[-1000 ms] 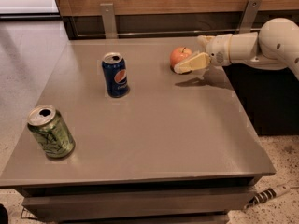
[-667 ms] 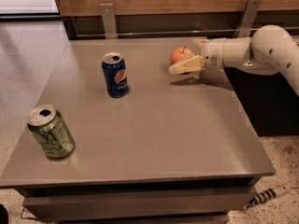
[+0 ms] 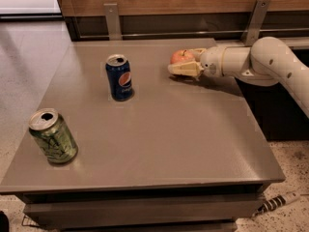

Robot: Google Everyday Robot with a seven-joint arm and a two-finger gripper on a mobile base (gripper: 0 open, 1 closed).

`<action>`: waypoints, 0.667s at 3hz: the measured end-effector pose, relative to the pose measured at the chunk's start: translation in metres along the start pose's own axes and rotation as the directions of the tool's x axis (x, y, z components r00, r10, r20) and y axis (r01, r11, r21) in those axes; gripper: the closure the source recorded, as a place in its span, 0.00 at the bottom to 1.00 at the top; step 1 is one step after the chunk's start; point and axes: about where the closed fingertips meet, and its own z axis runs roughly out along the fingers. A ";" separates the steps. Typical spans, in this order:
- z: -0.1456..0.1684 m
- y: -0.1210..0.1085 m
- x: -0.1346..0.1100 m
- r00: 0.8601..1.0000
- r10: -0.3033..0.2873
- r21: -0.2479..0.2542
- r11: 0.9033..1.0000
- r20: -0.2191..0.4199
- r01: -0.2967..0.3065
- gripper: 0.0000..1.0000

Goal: Pick apple

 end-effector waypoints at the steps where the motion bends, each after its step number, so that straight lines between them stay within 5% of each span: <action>1: 0.003 0.002 0.000 1.000 0.000 -0.005 1.000 0.000 0.000 0.64; 2: 0.005 0.003 0.000 1.000 0.000 -0.009 1.000 0.000 0.000 0.87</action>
Offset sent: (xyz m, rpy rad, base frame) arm 0.0000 0.0028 -0.0006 0.0009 0.0011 0.0040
